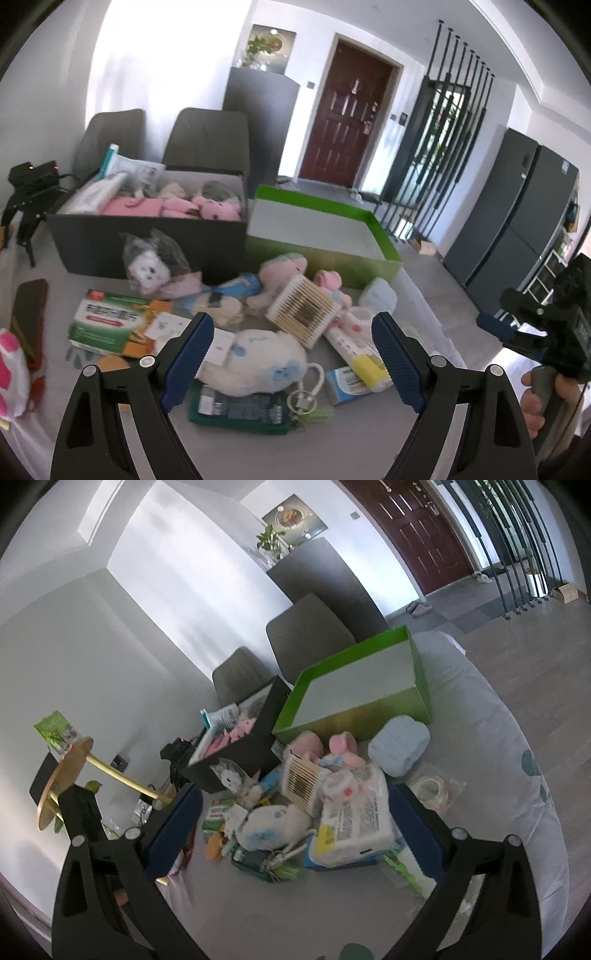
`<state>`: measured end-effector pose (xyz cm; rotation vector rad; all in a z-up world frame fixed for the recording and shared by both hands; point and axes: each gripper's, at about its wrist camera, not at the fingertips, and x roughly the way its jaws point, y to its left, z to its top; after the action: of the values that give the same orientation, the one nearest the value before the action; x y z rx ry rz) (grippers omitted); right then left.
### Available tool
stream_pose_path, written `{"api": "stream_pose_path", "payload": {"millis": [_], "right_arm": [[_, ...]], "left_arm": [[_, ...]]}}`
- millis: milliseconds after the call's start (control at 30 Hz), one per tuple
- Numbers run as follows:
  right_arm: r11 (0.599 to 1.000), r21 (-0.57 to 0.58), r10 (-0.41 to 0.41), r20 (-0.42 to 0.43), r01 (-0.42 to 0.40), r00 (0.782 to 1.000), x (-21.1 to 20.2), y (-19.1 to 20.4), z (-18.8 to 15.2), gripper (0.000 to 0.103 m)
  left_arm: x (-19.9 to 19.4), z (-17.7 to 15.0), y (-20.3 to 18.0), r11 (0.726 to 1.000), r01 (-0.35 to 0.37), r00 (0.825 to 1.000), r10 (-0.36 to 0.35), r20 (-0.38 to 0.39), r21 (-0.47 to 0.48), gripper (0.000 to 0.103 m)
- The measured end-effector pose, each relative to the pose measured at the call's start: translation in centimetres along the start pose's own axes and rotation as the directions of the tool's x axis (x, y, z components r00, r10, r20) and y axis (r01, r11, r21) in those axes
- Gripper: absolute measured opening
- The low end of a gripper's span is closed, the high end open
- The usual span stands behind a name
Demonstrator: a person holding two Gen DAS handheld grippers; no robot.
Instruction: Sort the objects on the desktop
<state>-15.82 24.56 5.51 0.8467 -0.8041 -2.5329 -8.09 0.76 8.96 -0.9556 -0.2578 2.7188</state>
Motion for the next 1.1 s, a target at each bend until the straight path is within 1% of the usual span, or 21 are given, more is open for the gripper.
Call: {"api": "stream_pose_path", "payload": {"millis": [33,100,133,167,233,367,400,433,467,533,600,633,667,700,733,900,1100], "right_arm": [[1.0,-0.002,-0.005,-0.009,0.005,1.0,0.3,-0.2,-0.1,0.094],[1.0,-0.001,-0.014,-0.029,0.014,0.999,0.8,-0.8,-0.2,0.088],[1.0,0.001,-0.014,-0.038,0.014,0.999,1.1,-1.1,-0.3,0.087],[1.0,0.002,-0.015,-0.047,0.015,0.999,1.4,-1.4,-0.4,0.086],[1.0,0.002,-0.021,-0.062,0.021,0.998,1.8,-1.7,-0.4,0.081],[0.999,0.001,-0.032,-0.099,0.033,0.995,2.8,-2.4,-0.5,0.079],[0.999,-0.002,-0.036,-0.108,0.036,0.994,3.0,-2.5,-0.6,0.079],[0.999,-0.008,-0.042,-0.119,0.041,0.992,3.3,-2.5,-0.6,0.078],[0.999,-0.02,-0.052,-0.135,0.05,0.989,3.7,-2.5,-0.7,0.076],[0.997,-0.039,-0.071,-0.158,0.066,0.985,4.2,-2.5,-0.8,0.072],[0.995,-0.058,-0.087,-0.178,0.078,0.98,4.8,-2.6,-1.0,0.065],[0.995,-0.063,-0.093,-0.184,0.083,0.978,5.0,-2.6,-1.1,0.063],[0.993,-0.069,-0.106,-0.196,0.095,0.975,5.4,-2.8,-1.3,0.061],[0.992,-0.072,-0.113,-0.203,0.101,0.973,5.6,-2.9,-1.4,0.059],[0.992,-0.072,-0.117,-0.213,0.104,0.97,5.9,-3.1,-1.6,0.059],[0.989,-0.07,-0.145,-0.245,0.131,0.959,7.1,-3.8,-2.2,0.058],[0.987,-0.077,-0.156,-0.263,0.14,0.952,7.8,-3.8,-2.0,0.057]], "left_arm": [[0.4,-0.1,-0.2,1.0,0.003,1.0,-0.003,-0.008,0.005,0.088],[1.2,-0.4,-0.9,1.0,0.011,1.0,-0.011,-0.027,0.021,0.088],[1.7,-0.6,-1.3,1.0,0.012,0.999,-0.011,-0.04,0.028,0.086],[2.1,-0.8,-1.6,0.999,0.012,0.999,-0.01,-0.048,0.033,0.081],[2.8,-1.0,-2.2,0.999,0.017,0.997,-0.015,-0.07,0.038,0.078],[4.0,-1.3,-3.4,0.998,0.029,0.995,-0.024,-0.101,0.053,0.077],[4.4,-1.5,-3.8,0.998,0.033,0.993,-0.026,-0.112,0.059,0.075],[4.8,-1.6,-4.0,0.997,0.036,0.992,-0.028,-0.124,0.062,0.068],[5.1,-1.7,-4.2,0.997,0.037,0.991,-0.028,-0.134,0.063,0.066],[5.8,-2.0,-4.6,0.997,0.042,0.987,-0.031,-0.156,0.067,0.066],[6.4,-2.3,-4.9,0.997,0.042,0.985,-0.03,-0.172,0.071,0.066],[6.7,-2.5,-5.1,0.996,0.045,0.983,-0.032,-0.178,0.071,0.065],[7.0,-2.6,-5.2,0.996,0.049,0.982,-0.035,-0.186,0.072,0.059],[7.3,-2.8,-5.3,0.996,0.049,0.98,-0.034,-0.196,0.073,0.056],[7.7,-3.1,-5.4,0.996,0.049,0.977,-0.033,-0.21,0.072,0.055],[9.3,-3.5,-5.7,0.997,0.051,0.968,-0.035,-0.247,0.06,0.055],[10.7,-3.8,-6.4,0.997,0.058,0.959,-0.04,-0.28,0.057,0.055]]}}
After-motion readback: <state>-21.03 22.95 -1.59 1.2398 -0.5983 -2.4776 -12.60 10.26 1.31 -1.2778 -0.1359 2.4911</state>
